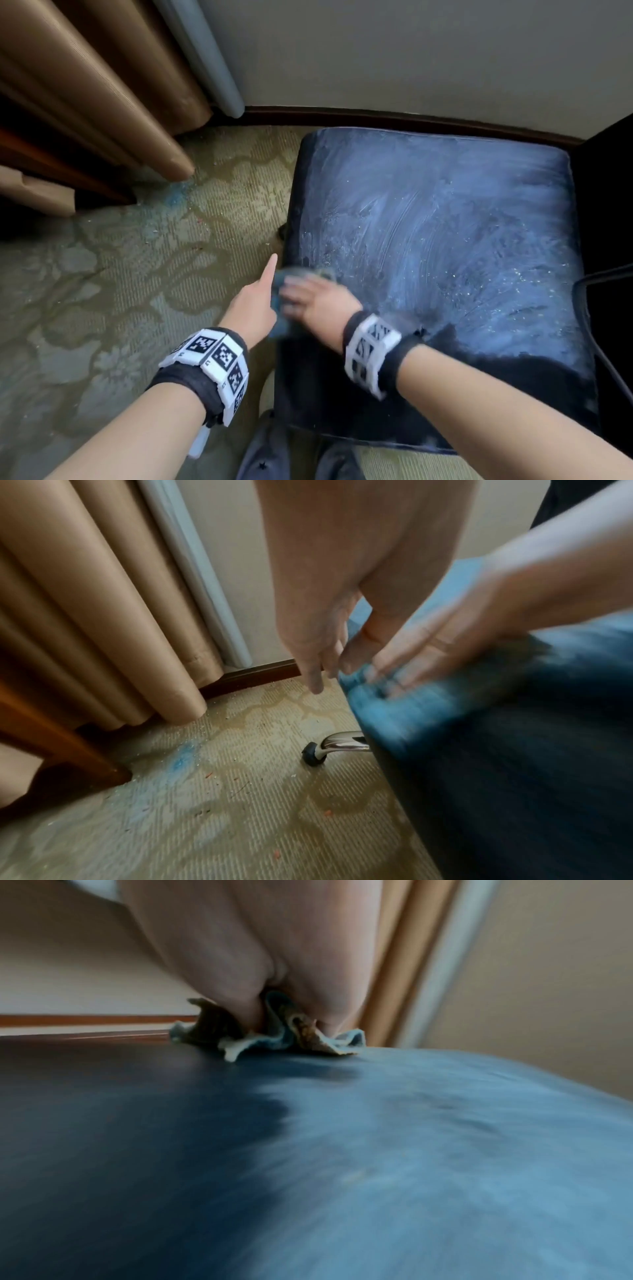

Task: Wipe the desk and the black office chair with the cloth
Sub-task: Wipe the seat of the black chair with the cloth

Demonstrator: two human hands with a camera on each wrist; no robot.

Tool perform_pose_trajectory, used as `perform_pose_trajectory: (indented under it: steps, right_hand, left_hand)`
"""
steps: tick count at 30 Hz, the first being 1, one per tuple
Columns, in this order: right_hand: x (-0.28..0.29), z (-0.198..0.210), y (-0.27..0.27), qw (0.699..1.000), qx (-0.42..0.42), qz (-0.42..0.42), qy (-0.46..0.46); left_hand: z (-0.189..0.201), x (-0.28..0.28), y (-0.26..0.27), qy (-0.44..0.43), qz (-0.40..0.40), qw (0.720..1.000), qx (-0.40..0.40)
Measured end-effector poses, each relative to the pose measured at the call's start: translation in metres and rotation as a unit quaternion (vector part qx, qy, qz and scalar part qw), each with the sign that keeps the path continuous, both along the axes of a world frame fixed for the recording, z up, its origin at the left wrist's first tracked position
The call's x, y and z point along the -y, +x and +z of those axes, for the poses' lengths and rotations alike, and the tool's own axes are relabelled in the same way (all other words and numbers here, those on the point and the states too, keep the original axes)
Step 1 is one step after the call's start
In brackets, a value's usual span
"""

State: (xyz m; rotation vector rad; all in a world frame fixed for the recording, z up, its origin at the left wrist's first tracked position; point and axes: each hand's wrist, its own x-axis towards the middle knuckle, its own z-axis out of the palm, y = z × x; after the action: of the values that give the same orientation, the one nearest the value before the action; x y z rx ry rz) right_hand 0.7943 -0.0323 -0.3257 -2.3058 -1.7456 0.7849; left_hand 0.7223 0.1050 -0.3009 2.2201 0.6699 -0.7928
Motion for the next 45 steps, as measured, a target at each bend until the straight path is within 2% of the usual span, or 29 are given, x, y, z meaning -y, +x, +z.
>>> perform_pose_trajectory:
  steps: [1, 3, 7, 8, 9, 10, 12, 14, 15, 16, 17, 18, 20, 22, 24, 29, 31, 33, 35, 37, 40, 42, 45]
  right_hand:
    - [-0.01, 0.001, 0.021, 0.998, 0.05, -0.03, -0.017]
    - [-0.013, 0.004, 0.037, 0.994, 0.076, -0.068, -0.043]
    - [0.038, 0.003, -0.009, 0.998, 0.054, -0.019, 0.005]
    - [0.049, 0.002, -0.01, 0.998, 0.058, -0.001, 0.001]
    - [0.055, 0.0, -0.002, 0.996, 0.077, -0.014, 0.044]
    - [0.055, 0.004, 0.012, 0.993, 0.076, -0.055, 0.077]
    - [0.054, 0.004, 0.04, 0.966, 0.016, -0.211, 0.149]
    - [0.059, 0.012, 0.058, 0.919, -0.085, -0.331, 0.195]
    - [0.068, 0.015, 0.066, 0.904, -0.102, -0.362, 0.205]
    - [0.082, 0.017, 0.074, 0.903, -0.076, -0.379, 0.187]
    - [0.099, 0.017, 0.082, 0.913, -0.039, -0.383, 0.137]
    - [0.115, 0.019, 0.091, 0.922, 0.001, -0.383, 0.046]
    - [0.137, 0.02, 0.102, 0.916, 0.054, -0.368, -0.15]
    - [0.144, 0.02, 0.106, 0.911, 0.062, -0.343, -0.22]
    - [0.141, 0.024, 0.108, 0.914, 0.044, -0.336, -0.221]
    - [0.139, 0.023, 0.107, 0.911, 0.049, -0.338, -0.23]
    - [0.138, 0.024, 0.106, 0.911, 0.055, -0.337, -0.232]
    - [0.136, 0.025, 0.105, 0.91, 0.056, -0.336, -0.235]
    - [0.134, 0.027, 0.105, 0.909, 0.054, -0.336, -0.242]
    - [0.133, 0.029, 0.107, 0.909, 0.05, -0.335, -0.244]
    - [0.121, 0.03, 0.122, 0.922, 0.043, -0.317, -0.218]
    - [0.109, 0.028, 0.134, 0.929, 0.037, -0.296, -0.219]
    - [0.105, 0.025, 0.136, 0.928, 0.03, -0.288, -0.234]
  left_hand:
    - [0.001, 0.0, 0.002, 0.003, 0.011, 1.0, 0.014]
    - [0.002, 0.001, 0.004, 0.007, 0.014, 0.999, 0.039]
    - [0.003, 0.014, 0.007, -0.029, -0.041, 0.994, 0.095]
    - [0.002, 0.018, 0.009, -0.031, -0.064, 0.99, 0.12]
    - [0.001, 0.024, 0.013, -0.026, -0.085, 0.984, 0.153]
    - [0.001, 0.03, 0.018, -0.015, -0.102, 0.975, 0.197]
    - [0.0, 0.042, 0.027, 0.024, -0.129, 0.951, 0.28]
    - [-0.001, 0.054, 0.035, 0.049, -0.186, 0.933, 0.303]
    - [-0.006, 0.058, 0.039, 0.069, -0.221, 0.924, 0.305]
    - [-0.01, 0.061, 0.043, 0.082, -0.239, 0.92, 0.301]
    - [-0.013, 0.064, 0.048, 0.095, -0.242, 0.916, 0.307]
    - [-0.014, 0.063, 0.055, 0.097, -0.248, 0.914, 0.306]
    - [-0.02, 0.06, 0.072, 0.115, -0.258, 0.914, 0.291]
    - [-0.023, 0.057, 0.088, 0.135, -0.263, 0.919, 0.262]
    - [-0.025, 0.058, 0.083, 0.133, -0.261, 0.919, 0.265]
    - [-0.013, 0.061, 0.011, 0.089, -0.289, 0.903, 0.305]
    - [-0.013, 0.064, 0.026, 0.096, -0.274, 0.915, 0.281]
    - [-0.01, 0.07, 0.067, 0.118, -0.207, 0.93, 0.279]
    - [-0.006, 0.072, 0.103, 0.143, -0.187, 0.948, 0.217]
    - [-0.011, 0.067, 0.105, 0.149, -0.204, 0.941, 0.225]
    - [-0.023, 0.067, 0.06, 0.161, -0.267, 0.91, 0.272]
    - [-0.031, 0.065, 0.039, 0.15, -0.278, 0.914, 0.256]
    - [-0.039, 0.05, 0.07, 0.171, -0.28, 0.912, 0.246]
